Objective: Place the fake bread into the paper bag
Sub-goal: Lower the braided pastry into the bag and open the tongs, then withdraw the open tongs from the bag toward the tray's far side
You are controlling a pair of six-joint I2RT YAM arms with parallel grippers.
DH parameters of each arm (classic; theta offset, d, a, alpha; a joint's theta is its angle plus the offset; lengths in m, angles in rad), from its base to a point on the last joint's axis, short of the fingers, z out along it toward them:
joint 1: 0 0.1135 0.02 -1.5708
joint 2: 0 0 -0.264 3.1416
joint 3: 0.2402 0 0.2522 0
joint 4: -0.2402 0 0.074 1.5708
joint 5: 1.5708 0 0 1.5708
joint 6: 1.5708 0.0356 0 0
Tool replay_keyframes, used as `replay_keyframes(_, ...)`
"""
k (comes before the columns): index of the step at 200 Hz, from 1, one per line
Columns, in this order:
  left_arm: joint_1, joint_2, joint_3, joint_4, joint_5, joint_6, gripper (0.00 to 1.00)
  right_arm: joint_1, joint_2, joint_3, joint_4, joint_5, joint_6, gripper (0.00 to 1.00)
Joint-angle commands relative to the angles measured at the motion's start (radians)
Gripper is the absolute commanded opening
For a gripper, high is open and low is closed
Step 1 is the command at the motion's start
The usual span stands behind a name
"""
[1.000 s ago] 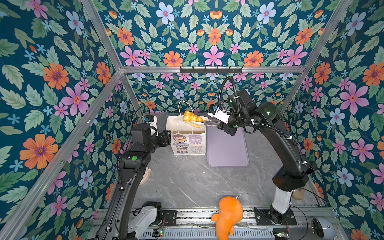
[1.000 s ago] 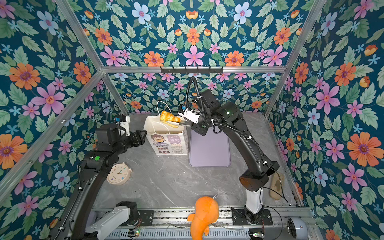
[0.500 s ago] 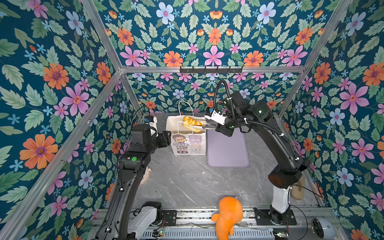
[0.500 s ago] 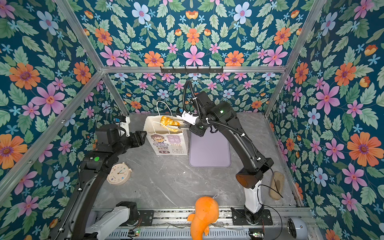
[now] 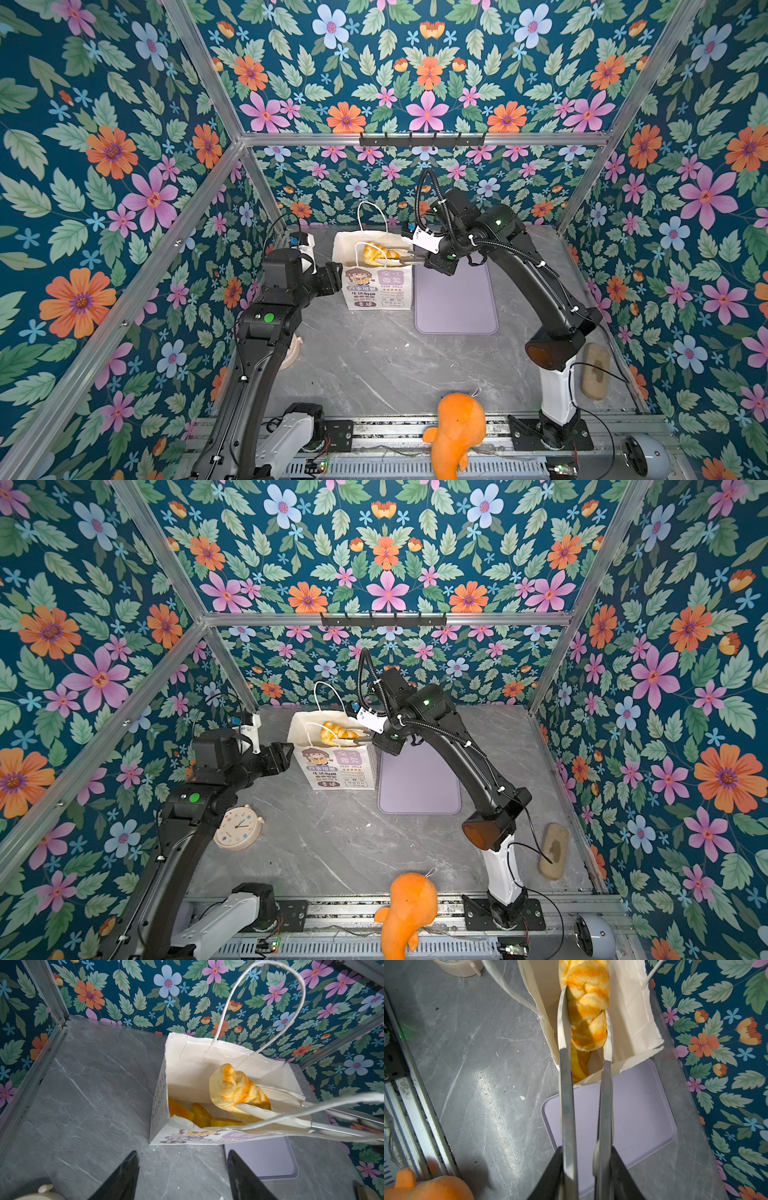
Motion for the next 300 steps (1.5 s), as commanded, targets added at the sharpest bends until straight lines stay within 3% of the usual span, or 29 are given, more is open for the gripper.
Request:
replay_keyframes(1,0.001,0.001,0.005,0.009,-0.003,0.013,0.68,0.001,0.014,0.021,0.011,-0.003,-0.016,0.33)
replay_keyframes(105,0.001,0.007,0.009,0.01,-0.006,0.02,0.68,0.003,0.031,0.044,0.022,-0.005,-0.004,0.43)
replay_keyframes(167,0.001,0.009,0.013,0.01,-0.003,0.024,0.68,0.009,0.016,0.072,0.029,-0.02,0.0,0.44)
replay_keyframes(236,0.001,0.008,0.019,0.007,-0.003,0.026,0.68,0.024,-0.076,0.062,0.076,0.052,0.026,0.44)
replay_keyframes(300,0.001,0.004,0.011,0.007,-0.005,0.027,0.68,0.042,-0.431,-0.309,0.428,0.018,0.058,0.44)
